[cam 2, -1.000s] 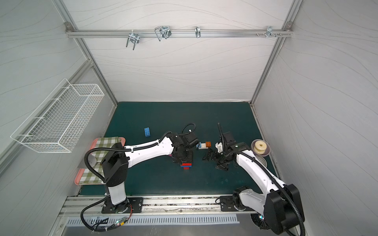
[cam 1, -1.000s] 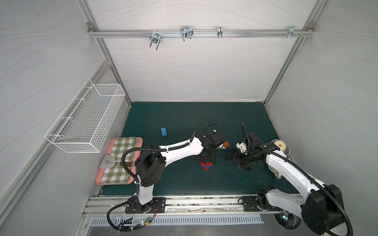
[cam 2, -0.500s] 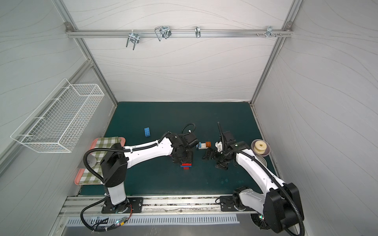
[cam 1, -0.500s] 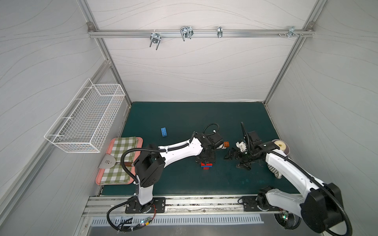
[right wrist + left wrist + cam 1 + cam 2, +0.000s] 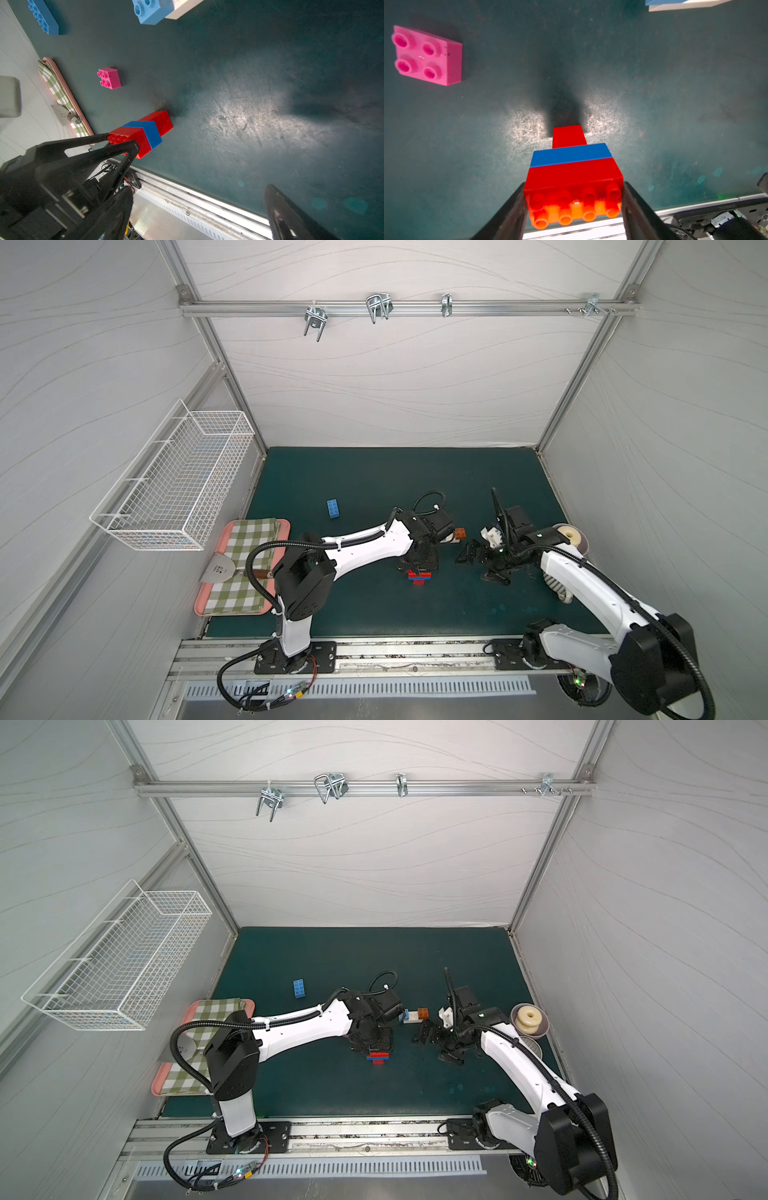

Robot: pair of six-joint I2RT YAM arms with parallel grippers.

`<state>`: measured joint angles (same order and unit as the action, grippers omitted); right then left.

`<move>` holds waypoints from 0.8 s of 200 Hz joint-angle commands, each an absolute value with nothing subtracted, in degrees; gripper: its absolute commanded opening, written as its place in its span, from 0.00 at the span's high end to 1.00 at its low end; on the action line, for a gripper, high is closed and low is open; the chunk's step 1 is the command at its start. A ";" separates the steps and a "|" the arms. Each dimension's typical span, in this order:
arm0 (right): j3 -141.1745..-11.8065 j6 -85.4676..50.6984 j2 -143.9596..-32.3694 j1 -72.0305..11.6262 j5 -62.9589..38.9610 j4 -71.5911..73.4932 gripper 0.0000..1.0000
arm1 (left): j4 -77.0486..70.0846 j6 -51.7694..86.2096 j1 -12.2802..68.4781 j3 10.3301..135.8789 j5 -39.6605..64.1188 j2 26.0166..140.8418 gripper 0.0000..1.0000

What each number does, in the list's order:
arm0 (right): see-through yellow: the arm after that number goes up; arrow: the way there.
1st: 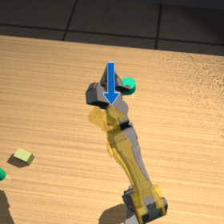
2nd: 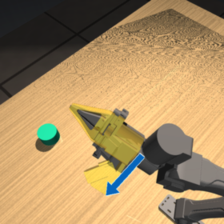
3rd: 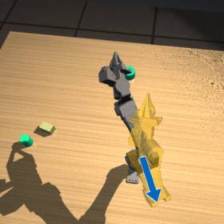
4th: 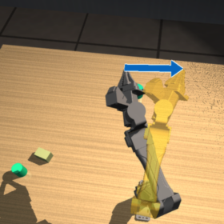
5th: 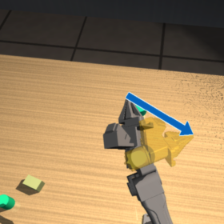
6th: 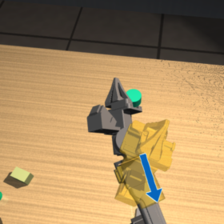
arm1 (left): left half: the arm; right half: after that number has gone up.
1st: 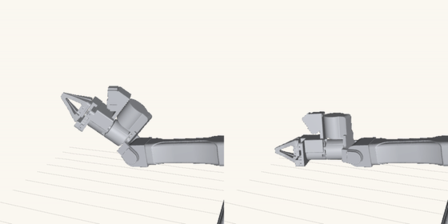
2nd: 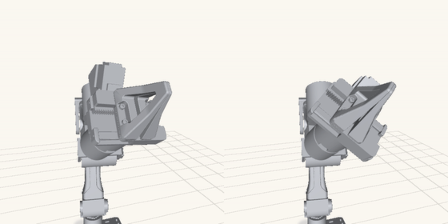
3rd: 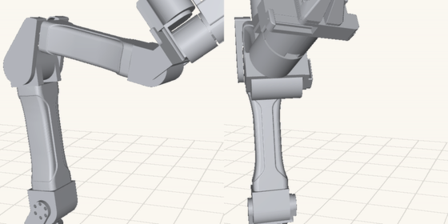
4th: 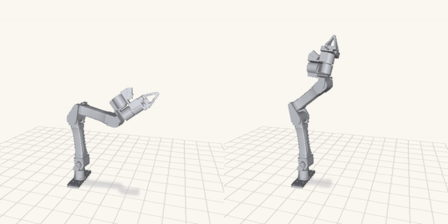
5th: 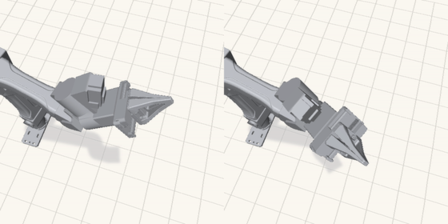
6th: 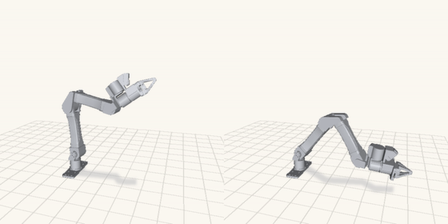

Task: Assemble a carrot with lego
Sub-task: Assemble the lego brick with the lego brick.

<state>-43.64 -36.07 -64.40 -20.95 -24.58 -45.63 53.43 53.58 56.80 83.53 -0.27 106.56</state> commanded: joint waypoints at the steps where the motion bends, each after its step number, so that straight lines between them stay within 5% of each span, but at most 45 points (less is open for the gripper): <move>1: -44.57 -35.17 -63.15 -20.31 -24.87 -47.55 0.01 | 57.66 54.67 57.04 84.70 -2.11 107.69 0.26; 88: -44.51 -34.69 -62.95 -19.60 -25.32 -47.83 0.01 | 60.95 54.50 56.95 88.50 -5.13 103.73 0.01; 160: -45.33 -34.11 -63.36 -19.51 -26.44 -47.91 0.01 | 64.51 49.78 47.25 88.18 -7.63 95.81 0.01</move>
<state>-43.66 -35.00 -63.90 -19.84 -25.21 -46.00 61.47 52.69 52.18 87.33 -4.56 97.69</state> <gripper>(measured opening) 0.993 0.992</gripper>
